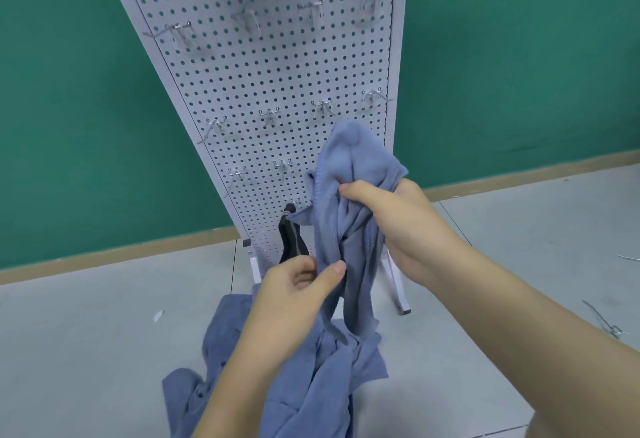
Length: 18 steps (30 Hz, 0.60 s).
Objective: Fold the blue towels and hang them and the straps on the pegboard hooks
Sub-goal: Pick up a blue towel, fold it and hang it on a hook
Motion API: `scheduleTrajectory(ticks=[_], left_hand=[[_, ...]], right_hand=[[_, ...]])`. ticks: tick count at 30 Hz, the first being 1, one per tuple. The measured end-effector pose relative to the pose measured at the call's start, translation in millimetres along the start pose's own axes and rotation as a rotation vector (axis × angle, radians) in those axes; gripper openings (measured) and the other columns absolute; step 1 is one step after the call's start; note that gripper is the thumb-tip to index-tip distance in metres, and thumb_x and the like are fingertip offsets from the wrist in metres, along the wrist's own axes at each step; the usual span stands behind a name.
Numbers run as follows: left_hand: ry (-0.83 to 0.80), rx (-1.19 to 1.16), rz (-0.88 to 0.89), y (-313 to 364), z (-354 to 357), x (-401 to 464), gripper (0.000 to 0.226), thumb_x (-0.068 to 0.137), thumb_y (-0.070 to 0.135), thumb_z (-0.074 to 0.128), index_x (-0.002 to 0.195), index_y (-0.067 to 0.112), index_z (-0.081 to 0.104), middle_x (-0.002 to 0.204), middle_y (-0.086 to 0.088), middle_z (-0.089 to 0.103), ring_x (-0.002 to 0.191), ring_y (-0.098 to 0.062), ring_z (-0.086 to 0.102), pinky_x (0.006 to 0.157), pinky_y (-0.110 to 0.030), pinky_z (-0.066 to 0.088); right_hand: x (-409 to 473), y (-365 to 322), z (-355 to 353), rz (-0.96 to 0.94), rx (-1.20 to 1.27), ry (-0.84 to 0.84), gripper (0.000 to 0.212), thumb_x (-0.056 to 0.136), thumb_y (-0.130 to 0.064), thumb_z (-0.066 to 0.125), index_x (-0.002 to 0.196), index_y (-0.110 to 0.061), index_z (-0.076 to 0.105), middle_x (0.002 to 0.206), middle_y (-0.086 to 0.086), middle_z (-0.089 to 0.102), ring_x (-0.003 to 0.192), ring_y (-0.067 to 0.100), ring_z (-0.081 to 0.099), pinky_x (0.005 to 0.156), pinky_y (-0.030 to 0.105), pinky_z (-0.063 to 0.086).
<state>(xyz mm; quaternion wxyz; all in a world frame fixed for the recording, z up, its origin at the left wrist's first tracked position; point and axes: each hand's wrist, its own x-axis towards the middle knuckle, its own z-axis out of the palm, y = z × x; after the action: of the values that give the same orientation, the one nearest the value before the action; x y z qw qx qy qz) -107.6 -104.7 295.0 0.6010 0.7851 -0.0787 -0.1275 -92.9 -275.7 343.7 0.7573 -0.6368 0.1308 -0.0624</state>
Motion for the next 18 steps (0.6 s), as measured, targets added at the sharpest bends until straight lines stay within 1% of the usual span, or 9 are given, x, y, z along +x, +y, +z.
scheduleTrajectory(ticks=[2,4,7,10,11,13,14,16,18], left_hand=[[0.007,-0.022,0.064,5,4,-3,0.044,0.096,0.038,0.068,0.084,-0.004,0.061,0.073,-0.013,0.052,0.069,-0.015,0.046,0.068,-0.026,0.037],[0.051,-0.060,0.102,9,5,-2,0.038,0.101,0.031,0.064,0.083,-0.002,0.058,0.074,-0.021,0.049,0.071,-0.019,0.044,0.071,-0.032,0.037],[0.142,-0.110,0.137,16,6,-2,0.038,0.106,0.031,0.055,0.087,-0.001,0.051,0.071,-0.012,0.037,0.066,-0.019,0.033,0.062,-0.032,0.031],[0.230,-0.167,0.131,20,7,-2,0.039,0.108,0.034,0.049,0.086,0.002,0.046,0.073,-0.007,0.033,0.067,-0.020,0.028,0.059,-0.033,0.029],[0.250,-0.199,0.130,21,6,-1,0.041,0.108,0.037,0.050,0.085,0.003,0.046,0.075,-0.007,0.035,0.070,-0.022,0.029,0.064,-0.034,0.031],[0.289,-0.278,0.117,20,4,3,0.045,0.104,0.044,0.053,0.084,0.005,0.045,0.079,-0.009,0.041,0.074,-0.024,0.034,0.070,-0.041,0.034],[0.311,-0.313,0.108,19,3,5,0.044,0.104,0.045,0.053,0.083,0.007,0.044,0.079,-0.010,0.041,0.073,-0.025,0.033,0.068,-0.041,0.033],[0.326,-0.364,0.117,17,3,7,0.042,0.107,0.038,0.052,0.083,0.005,0.043,0.078,-0.010,0.039,0.071,-0.026,0.029,0.063,-0.038,0.029],[0.311,-0.364,0.145,16,2,8,0.038,0.107,0.032,0.052,0.084,0.003,0.047,0.077,-0.011,0.044,0.071,-0.028,0.035,0.064,-0.038,0.033]], right_hand=[[1,1,0,0.011,-0.020,-0.015,0.017,0.090,-0.015,0.073,0.104,-0.007,0.076,0.097,0.010,0.080,0.097,0.027,0.077,0.100,0.053,0.056],[0,3,2,0.020,-0.075,-0.059,0.026,0.084,-0.024,0.077,0.106,-0.011,0.075,0.100,0.010,0.080,0.100,0.028,0.076,0.100,0.055,0.055],[-3,8,8,0.084,-0.148,-0.162,0.039,0.075,-0.035,0.077,0.109,-0.016,0.075,0.103,0.007,0.079,0.105,0.026,0.074,0.103,0.053,0.054],[-6,11,13,0.119,-0.251,-0.235,0.043,0.074,-0.038,0.076,0.106,-0.008,0.075,0.103,0.011,0.079,0.104,0.026,0.074,0.103,0.050,0.055],[-7,12,12,0.115,-0.280,-0.254,0.038,0.078,-0.035,0.077,0.104,-0.007,0.075,0.102,0.010,0.079,0.102,0.023,0.075,0.101,0.044,0.056],[-10,11,9,0.099,-0.315,-0.283,0.017,0.090,-0.023,0.075,0.100,-0.009,0.076,0.096,0.002,0.080,0.091,0.012,0.074,0.086,0.026,0.058],[-12,10,8,0.089,-0.318,-0.292,0.012,0.092,-0.018,0.073,0.100,-0.010,0.077,0.096,0.001,0.080,0.088,0.011,0.074,0.080,0.023,0.058],[-13,11,5,0.072,-0.305,-0.286,0.011,0.093,-0.014,0.073,0.101,-0.010,0.077,0.096,0.003,0.080,0.089,0.015,0.076,0.079,0.026,0.059],[-12,10,5,0.057,-0.274,-0.265,0.010,0.092,-0.011,0.074,0.101,-0.010,0.077,0.094,0.003,0.080,0.085,0.014,0.076,0.076,0.026,0.060]])
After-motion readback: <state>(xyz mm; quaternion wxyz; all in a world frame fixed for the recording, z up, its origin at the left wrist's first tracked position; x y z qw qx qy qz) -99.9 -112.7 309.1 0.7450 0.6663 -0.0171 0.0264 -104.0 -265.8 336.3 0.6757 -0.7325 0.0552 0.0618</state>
